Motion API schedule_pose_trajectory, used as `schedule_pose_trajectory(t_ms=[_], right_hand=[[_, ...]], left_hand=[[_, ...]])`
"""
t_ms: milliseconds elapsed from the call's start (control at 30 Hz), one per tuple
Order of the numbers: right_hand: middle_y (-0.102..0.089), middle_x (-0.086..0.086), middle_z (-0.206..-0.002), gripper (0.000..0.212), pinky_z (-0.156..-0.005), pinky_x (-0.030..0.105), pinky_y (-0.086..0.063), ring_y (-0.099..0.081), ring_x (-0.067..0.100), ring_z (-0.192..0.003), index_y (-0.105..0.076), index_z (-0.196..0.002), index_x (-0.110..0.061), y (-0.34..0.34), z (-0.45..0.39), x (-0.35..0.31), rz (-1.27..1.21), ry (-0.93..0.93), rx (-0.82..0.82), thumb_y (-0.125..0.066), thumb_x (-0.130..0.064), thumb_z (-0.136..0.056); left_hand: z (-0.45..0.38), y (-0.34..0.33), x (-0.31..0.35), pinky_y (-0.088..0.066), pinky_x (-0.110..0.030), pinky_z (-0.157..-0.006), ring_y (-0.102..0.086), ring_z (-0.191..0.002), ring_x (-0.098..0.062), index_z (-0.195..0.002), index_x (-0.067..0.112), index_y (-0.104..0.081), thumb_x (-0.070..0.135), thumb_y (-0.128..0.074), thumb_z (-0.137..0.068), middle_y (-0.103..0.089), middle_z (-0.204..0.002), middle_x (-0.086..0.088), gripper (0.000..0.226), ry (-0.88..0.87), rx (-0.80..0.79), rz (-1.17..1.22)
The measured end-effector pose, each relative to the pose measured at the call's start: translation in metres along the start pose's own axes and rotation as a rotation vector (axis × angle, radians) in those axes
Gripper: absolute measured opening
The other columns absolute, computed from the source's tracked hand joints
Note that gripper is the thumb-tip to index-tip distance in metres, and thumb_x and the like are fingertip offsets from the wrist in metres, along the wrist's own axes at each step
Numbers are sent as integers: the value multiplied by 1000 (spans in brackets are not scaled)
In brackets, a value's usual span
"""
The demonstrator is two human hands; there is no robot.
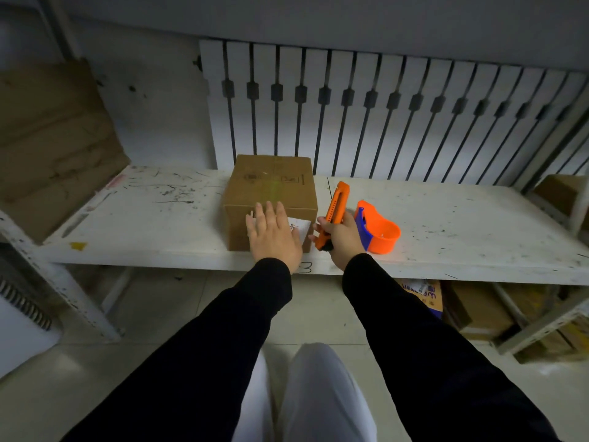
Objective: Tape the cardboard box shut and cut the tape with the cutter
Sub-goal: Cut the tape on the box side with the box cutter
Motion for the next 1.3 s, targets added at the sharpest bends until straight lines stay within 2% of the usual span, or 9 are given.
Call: schedule_pose_trajectory(t_ms=[167,300,433,633,867,933,1067,1133,1300], right_hand=[[-54,8,-89,31,-67,30,-56,-59,16,-74,-42,-121,-10,-20,13,-5,-38,16,-95,-50,0,-92],[-54,5,-77,14,-52,20,-53,-54,13,-61,-44,-111,-8,-29,21,-9,0,53,-120,-41,-12,-98],[-53,3,-69,9,-46,18,-50,-50,12,-54,-43,-99,-13,-32,25,-11,53,86,-129,-38,-20,-100],[-52,3,-66,15,-39,18,-47,-49,11,-47,-44,-100,-14,-31,26,-9,209,80,-129,-40,-28,-99],[-57,8,-86,31,-56,26,-48,-55,15,-66,-51,-117,-13,-36,24,-9,588,234,-153,-45,-35,-95],[-60,6,-94,34,-73,38,-54,-60,19,-78,-52,-121,-15,-39,22,-11,723,305,-160,-45,-36,-95],[-65,8,-112,32,-100,47,-40,-59,30,-104,-49,-124,-24,-39,12,-13,1123,377,-96,-39,-38,-97],[-65,6,-112,27,-100,45,-31,-58,30,-106,-49,-120,-25,-41,10,-18,1279,452,-62,-37,-33,-98],[-64,8,-110,25,-93,43,-31,-54,31,-106,-52,-117,-22,-46,7,-27,1484,618,30,-40,-31,-97]], left_hand=[[6,4,-13,-4,-46,-120,-3,-149,-28,-150,13,-9,39,-30,-98,-12,-160,-11,62,43,-15,58],[7,8,-15,-6,-46,-119,-5,-149,-27,-150,13,-11,39,-30,-98,-14,-160,-10,61,32,-6,77],[8,7,-20,-11,-46,-119,-9,-148,-27,-149,12,-12,37,-30,-99,-14,-160,-10,59,39,-15,94],[11,-4,-29,-25,-41,-116,-25,-142,-31,-148,7,-14,26,-38,-98,-14,-158,-14,58,122,-61,291],[8,-21,-49,-42,-43,-99,-50,-122,-38,-133,1,-36,24,-38,-99,-48,-136,-21,41,410,-213,687],[4,-25,-51,-42,-41,-98,-51,-122,-37,-134,1,-38,26,-39,-99,-50,-135,-20,43,440,-245,710],[-6,-32,-56,-43,-38,-95,-52,-120,-34,-131,1,-42,25,-46,-96,-53,-133,-18,43,499,-283,811],[-11,-37,-59,-44,-38,-93,-54,-117,-34,-127,0,-46,23,-51,-93,-56,-128,-18,41,529,-287,901],[-15,-44,-61,-38,-34,-101,-48,-126,-31,-132,3,-44,13,-59,-88,-50,-136,-15,47,537,-250,1170]])
Point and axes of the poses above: each hand's wrist, its own z-axis away from the middle knuckle, its own y-axis out of the back of the hand, x = y × z, the point moved 7 cm from there along -z, towards the middle knuckle
